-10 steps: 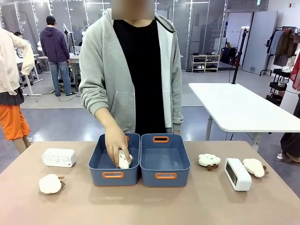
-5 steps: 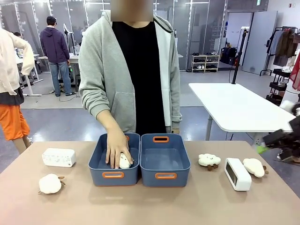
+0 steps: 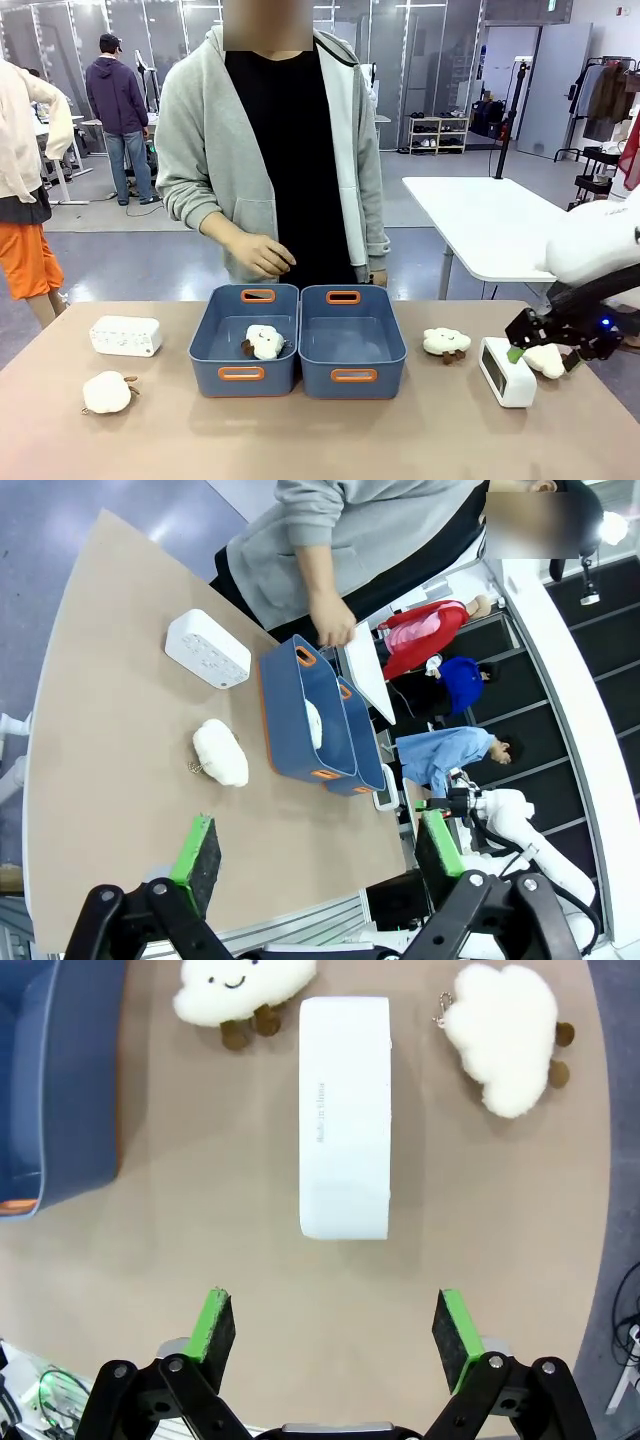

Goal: Sort the digital clocks into the basket.
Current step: Pick up the Digital clock from the table and place it into the empty Plastic storage basket.

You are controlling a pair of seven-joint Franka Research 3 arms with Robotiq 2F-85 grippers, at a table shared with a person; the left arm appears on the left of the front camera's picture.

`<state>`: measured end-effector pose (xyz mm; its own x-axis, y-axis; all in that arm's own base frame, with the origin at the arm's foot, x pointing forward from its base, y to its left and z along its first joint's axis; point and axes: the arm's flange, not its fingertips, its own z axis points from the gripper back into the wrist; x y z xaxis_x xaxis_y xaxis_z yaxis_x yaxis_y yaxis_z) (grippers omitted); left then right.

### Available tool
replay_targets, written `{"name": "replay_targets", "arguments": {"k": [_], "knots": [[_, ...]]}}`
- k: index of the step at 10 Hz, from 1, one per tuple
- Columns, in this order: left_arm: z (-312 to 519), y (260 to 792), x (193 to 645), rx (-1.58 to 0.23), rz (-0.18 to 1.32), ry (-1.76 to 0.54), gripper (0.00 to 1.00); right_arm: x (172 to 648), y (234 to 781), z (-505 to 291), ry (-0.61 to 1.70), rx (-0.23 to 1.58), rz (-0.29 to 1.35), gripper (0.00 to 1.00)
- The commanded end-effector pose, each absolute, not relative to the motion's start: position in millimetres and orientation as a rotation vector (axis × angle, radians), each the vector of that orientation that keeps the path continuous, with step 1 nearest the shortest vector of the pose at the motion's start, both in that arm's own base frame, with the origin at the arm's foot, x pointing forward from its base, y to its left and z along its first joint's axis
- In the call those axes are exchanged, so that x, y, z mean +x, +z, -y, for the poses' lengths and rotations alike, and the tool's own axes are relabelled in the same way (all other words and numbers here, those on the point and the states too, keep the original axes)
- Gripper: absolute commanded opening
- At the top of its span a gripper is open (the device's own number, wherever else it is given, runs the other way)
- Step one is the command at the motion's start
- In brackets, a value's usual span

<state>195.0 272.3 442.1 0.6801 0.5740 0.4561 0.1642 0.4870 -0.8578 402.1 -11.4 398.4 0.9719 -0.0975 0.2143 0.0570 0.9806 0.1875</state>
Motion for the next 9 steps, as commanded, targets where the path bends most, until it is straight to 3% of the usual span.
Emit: {"name": "replay_targets", "arguments": {"k": [1,8,9], "knots": [[-274,444,195,-1.071,0.836,0.272,1.00,422,388,5,-0.107,0.177,0.227,1.00],[-274,444,195,-1.071,0.836,0.272,1.00,462,326,-18,-0.114,0.064,0.311,1.00],[-274,444,195,-1.071,0.836,0.272,1.00,463,322,-20,-0.110,0.057,0.308,0.78]]}}
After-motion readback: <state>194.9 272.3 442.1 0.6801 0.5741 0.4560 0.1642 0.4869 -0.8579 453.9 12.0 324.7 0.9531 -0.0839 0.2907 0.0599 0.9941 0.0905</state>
